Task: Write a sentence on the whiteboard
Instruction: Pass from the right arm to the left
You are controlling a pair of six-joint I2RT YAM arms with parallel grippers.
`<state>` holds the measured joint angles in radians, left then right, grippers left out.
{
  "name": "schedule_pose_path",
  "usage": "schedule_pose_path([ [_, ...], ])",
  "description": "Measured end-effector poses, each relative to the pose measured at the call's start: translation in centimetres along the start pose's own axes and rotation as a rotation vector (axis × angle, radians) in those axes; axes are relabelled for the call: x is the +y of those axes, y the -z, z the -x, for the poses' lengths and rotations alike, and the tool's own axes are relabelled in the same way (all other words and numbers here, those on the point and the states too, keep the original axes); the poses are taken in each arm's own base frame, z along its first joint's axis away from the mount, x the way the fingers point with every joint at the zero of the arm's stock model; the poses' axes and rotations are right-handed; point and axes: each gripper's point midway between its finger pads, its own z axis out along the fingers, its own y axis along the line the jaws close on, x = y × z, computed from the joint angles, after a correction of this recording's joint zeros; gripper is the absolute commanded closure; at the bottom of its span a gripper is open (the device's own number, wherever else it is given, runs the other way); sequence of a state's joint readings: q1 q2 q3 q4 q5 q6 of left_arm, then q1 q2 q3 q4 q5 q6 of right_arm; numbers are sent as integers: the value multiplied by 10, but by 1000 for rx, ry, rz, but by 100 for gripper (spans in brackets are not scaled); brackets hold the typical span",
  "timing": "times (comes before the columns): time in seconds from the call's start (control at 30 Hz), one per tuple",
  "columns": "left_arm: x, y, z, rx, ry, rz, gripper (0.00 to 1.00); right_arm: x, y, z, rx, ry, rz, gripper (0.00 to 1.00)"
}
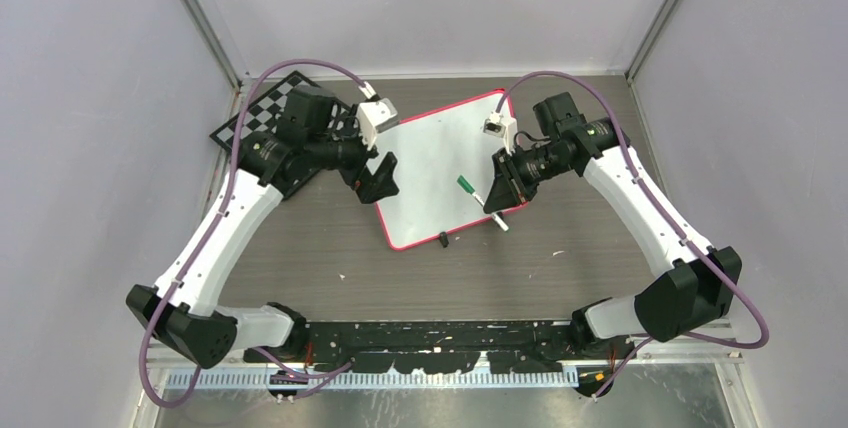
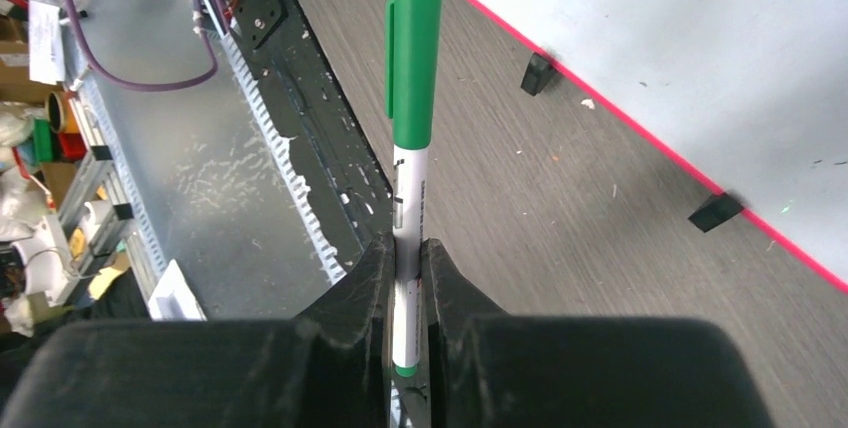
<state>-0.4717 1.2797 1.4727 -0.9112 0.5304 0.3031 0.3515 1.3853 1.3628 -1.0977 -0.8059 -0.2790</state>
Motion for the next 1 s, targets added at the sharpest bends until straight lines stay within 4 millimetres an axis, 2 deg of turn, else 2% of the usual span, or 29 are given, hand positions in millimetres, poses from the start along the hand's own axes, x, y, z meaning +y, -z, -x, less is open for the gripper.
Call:
schedule_pose_path([
  [0.13,-5,6,3,-20,-22,-9,0,6,1,-4,14,-42,21,100],
  [0.43,-10,3,-3,-9,-39,-44,0,18,2,-13,24,-123,54,100],
  [0.7,-37,-27,-48,80,-60,-173,0,32,-2,-10,37,-206,163,100],
  [0.8,-42,-24,-45,83,-107,-197,0,39,-3,-3,64,-228,203,100],
  [0.9,-43,-16,-30,44,-171,-194,0,54,-2,7,65,-198,248,100],
  [1.0,-47,-6,-24,10,-244,-188,0,66,-1,2,71,-188,272,100],
])
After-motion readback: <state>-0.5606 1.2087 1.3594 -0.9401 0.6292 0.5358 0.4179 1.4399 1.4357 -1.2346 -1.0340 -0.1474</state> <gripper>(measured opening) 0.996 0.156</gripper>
